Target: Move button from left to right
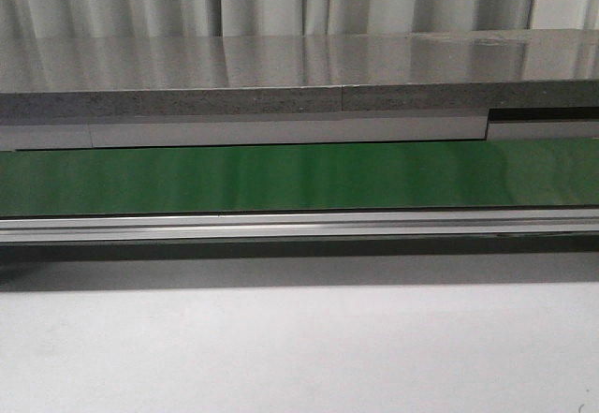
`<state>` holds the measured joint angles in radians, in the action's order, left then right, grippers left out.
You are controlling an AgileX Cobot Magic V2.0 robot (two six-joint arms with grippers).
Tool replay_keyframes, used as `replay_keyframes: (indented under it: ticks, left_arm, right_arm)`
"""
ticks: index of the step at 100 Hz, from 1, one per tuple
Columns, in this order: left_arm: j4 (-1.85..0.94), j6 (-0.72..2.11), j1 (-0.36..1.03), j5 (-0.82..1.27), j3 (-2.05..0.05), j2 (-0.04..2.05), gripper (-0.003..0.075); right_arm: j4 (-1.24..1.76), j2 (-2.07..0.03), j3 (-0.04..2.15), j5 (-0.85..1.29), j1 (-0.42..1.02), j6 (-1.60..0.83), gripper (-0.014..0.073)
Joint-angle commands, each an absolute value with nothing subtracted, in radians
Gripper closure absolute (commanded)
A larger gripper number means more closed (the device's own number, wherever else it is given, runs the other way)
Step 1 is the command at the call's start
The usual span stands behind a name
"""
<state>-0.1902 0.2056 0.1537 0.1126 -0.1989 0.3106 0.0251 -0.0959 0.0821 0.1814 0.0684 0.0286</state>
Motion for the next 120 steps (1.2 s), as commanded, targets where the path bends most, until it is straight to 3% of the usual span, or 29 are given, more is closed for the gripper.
replay_keyframes:
  ticks: [1, 33, 120]
  left_arm:
    - [-0.196, 0.205, 0.163, 0.03, -0.227, 0.317, 0.0741]
    - [-0.196, 0.205, 0.163, 0.03, -0.227, 0.317, 0.0741]
    - [-0.196, 0.205, 0.163, 0.03, -0.227, 0.317, 0.0741]
  right_arm:
    - [0.011, -0.079, 0.054, 0.043, 0.07, 0.039, 0.0661]
    - [0.018, 0.033, -0.013, 0.023, 0.07, 0.04, 0.0661]
    - [0.018, 0.031, -0.013, 0.043, 0.07, 0.04, 0.0661]
